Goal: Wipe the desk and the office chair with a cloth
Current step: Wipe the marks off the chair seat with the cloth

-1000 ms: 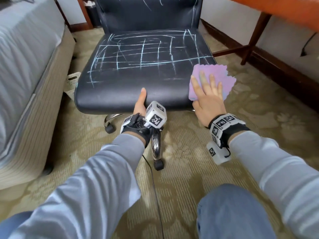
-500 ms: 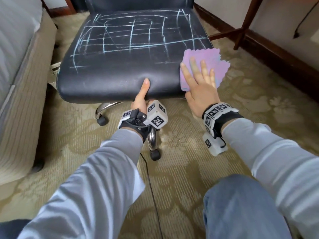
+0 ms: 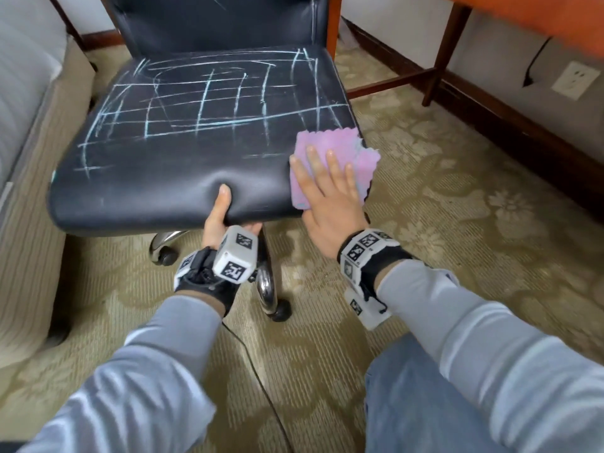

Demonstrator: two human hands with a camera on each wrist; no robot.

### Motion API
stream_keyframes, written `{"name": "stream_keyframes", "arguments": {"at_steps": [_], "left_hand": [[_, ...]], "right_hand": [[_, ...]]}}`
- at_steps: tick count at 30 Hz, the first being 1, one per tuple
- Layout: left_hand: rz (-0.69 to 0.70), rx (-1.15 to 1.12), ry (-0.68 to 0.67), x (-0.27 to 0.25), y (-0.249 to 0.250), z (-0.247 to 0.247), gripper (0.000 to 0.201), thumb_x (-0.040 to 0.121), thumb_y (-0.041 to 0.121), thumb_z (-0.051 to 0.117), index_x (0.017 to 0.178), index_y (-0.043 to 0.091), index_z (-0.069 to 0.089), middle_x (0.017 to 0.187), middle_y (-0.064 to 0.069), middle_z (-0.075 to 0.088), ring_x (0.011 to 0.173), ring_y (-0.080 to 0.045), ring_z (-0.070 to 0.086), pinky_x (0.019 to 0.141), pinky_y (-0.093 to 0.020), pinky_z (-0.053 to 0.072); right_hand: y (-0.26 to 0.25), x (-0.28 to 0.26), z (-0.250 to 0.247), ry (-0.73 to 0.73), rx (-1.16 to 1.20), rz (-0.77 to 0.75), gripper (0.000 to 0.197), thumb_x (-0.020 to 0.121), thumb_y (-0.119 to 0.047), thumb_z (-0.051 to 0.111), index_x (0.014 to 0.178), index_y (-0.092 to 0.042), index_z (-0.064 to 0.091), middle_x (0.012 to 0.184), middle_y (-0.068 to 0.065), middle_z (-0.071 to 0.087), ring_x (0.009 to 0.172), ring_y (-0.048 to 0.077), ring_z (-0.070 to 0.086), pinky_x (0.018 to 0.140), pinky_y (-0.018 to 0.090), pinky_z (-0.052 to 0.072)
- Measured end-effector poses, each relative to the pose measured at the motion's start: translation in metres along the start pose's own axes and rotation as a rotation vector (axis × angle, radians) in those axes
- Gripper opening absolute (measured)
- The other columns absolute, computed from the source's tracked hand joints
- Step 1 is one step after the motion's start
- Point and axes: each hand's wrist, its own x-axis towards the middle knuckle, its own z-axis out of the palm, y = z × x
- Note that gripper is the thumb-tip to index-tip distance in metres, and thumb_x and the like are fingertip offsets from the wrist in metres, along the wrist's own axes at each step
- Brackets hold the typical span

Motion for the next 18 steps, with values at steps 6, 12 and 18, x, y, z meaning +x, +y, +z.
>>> {"name": "stream_keyframes", "arguments": {"at_steps": [6, 12, 18], "left_hand": [[0.127, 0.063, 0.130, -0.031, 0.025, -0.014, 0.046, 0.099, 0.046, 0.056, 0.086, 0.006, 0.076, 0.090, -0.010, 0.078, 0.077, -0.018, 0.076, 0.069, -0.031, 0.055], [0.167, 0.120, 0.175, -0.029, 0.059, -0.055, 0.053, 0.093, 0.060, 0.059, 0.108, 0.011, 0.071, 0.101, -0.002, 0.077, 0.083, -0.015, 0.075, 0.074, -0.029, 0.054], [0.212, 0.566, 0.663, -0.032, 0.084, -0.072, 0.077, 0.078, 0.078, 0.060, 0.123, 0.015, 0.060, 0.096, -0.001, 0.070, 0.083, -0.019, 0.070, 0.074, -0.028, 0.057]], "right_hand": [[-0.049, -0.007, -0.008, -0.054, -0.026, -0.115, 0.079, 0.092, -0.025, 0.044, 0.159, -0.025, 0.003, 0.166, 0.002, -0.004, 0.152, 0.029, -0.009, 0.122, 0.049, -0.009], [-0.056, -0.007, -0.018, -0.053, 0.015, -0.187, 0.077, 0.081, -0.035, 0.018, 0.158, -0.026, 0.018, 0.166, 0.000, 0.010, 0.153, 0.026, 0.004, 0.123, 0.048, 0.000], [-0.042, 0.022, -0.019, -0.086, 0.447, -0.212, 0.070, 0.084, -0.022, 0.029, 0.154, -0.027, 0.031, 0.164, -0.001, 0.017, 0.153, 0.026, 0.000, 0.122, 0.044, -0.008]]}}
